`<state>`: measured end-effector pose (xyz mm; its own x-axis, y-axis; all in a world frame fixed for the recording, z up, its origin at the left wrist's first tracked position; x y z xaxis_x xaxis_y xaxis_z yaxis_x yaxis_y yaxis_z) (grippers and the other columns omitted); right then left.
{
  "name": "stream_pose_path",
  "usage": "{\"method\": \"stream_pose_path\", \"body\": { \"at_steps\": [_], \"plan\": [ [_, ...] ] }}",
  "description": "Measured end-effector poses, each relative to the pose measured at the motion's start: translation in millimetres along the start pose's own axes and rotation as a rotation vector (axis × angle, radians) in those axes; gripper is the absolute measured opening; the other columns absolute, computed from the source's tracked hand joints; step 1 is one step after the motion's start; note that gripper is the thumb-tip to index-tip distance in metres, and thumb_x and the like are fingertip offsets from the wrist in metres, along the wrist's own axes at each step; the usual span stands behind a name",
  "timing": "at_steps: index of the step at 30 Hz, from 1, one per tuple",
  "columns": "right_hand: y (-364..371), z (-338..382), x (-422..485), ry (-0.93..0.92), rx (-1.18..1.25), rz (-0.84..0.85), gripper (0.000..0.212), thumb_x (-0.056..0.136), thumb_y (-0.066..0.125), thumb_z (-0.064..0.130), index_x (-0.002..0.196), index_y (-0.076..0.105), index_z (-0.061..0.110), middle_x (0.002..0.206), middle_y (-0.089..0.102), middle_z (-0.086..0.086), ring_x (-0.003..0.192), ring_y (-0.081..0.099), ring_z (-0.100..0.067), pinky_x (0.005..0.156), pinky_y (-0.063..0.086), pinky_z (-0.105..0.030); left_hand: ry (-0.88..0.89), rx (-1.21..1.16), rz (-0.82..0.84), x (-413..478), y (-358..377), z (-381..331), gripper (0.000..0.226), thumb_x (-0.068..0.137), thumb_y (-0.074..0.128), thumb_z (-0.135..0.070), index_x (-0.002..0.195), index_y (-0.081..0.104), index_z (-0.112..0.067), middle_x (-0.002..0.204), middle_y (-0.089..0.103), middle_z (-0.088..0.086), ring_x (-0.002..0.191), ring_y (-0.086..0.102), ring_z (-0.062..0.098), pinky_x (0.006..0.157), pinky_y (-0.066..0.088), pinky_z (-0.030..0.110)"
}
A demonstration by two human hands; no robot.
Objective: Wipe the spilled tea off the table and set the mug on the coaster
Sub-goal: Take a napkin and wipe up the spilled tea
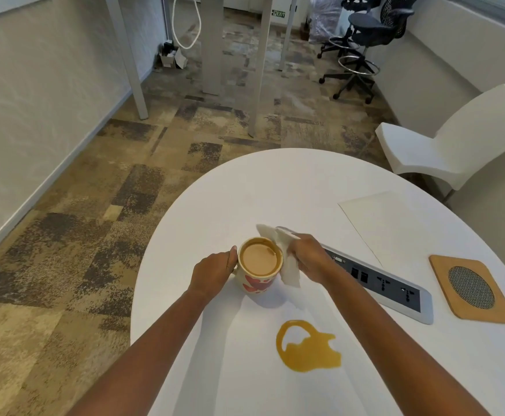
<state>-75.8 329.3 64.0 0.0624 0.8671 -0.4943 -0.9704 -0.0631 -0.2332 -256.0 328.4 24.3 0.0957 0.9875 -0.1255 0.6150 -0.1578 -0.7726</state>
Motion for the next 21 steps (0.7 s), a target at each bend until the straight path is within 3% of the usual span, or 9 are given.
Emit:
{"method": "stream_pose_path", "body": {
  "at_steps": [3, 7, 10, 17, 21],
  "plan": [
    [11.3, 18.8, 16.5, -0.078, -0.136, 0.133, 0.017, 0.09, 0.04, 0.003, 0.09, 0.057, 0.0, 0.092, 0.054, -0.014, 0.083, 0.047, -0.026, 0.072, 0.038, -0.034, -0.025, -0.049, -0.031, 0.3, 2.6, 2.6, 0.054, 0.101, 0.024, -0.031, 0.08, 0.064, -0.001, 0.087, 0.072, 0.016, 0.084, 0.065, 0.032, 0.078, 0.049, 0.037],
    [43.1, 24.7, 29.2, -0.024, -0.148, 0.437, 0.017, 0.094, 0.04, 0.027, 0.093, 0.055, 0.019, 0.094, 0.06, -0.004, 0.085, 0.054, -0.015, 0.074, 0.045, -0.027, -0.039, -0.125, -0.055, -1.2, 6.0, 6.5, 0.05, 0.101, 0.026, -0.03, 0.079, 0.063, -0.003, 0.087, 0.072, 0.015, 0.081, 0.066, 0.028, 0.074, 0.05, 0.032],
    [57.7, 20.3, 42.7, -0.007, -0.223, 0.543, 0.023, 0.094, 0.04, 0.036, 0.1, 0.054, 0.018, 0.104, 0.059, -0.009, 0.093, 0.055, -0.019, 0.082, 0.044, -0.033, -0.057, -0.184, -0.071, -2.4, 7.3, 9.2, 0.049, 0.1, 0.029, -0.027, 0.081, 0.063, 0.001, 0.086, 0.071, 0.019, 0.077, 0.064, 0.028, 0.068, 0.047, 0.031],
    [60.4, -8.0, 60.9, 0.162, -0.107, 0.558, 0.029, 0.09, 0.046, 0.043, 0.089, 0.055, 0.015, 0.082, 0.063, -0.003, 0.074, 0.058, -0.014, 0.069, 0.047, -0.025, -0.066, -0.228, -0.121, -2.7, 8.1, 8.4, 0.048, 0.1, 0.031, -0.026, 0.078, 0.062, 0.003, 0.083, 0.07, 0.022, 0.064, 0.052, 0.02, 0.056, 0.034, 0.021],
    [56.0, -20.7, 64.7, 0.152, 0.04, 0.506, 0.033, 0.093, 0.043, 0.039, 0.082, 0.058, 0.011, 0.078, 0.064, -0.006, 0.069, 0.059, -0.015, 0.068, 0.047, -0.026, -0.077, -0.322, -0.113, -2.6, 10.8, 8.6, 0.044, 0.1, 0.032, -0.022, 0.074, 0.06, 0.001, 0.083, 0.069, 0.021, 0.071, 0.057, 0.026, 0.063, 0.037, 0.023]
  ]
}}
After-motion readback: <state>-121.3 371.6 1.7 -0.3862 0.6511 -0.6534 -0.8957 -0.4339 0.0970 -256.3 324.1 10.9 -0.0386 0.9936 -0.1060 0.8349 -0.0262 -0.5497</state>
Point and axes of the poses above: each hand's wrist, its own x-axis towards the middle knuckle, its own y-axis out of the palm, z = x × y, the point moved 7 cm from there along x, towards the middle knuckle
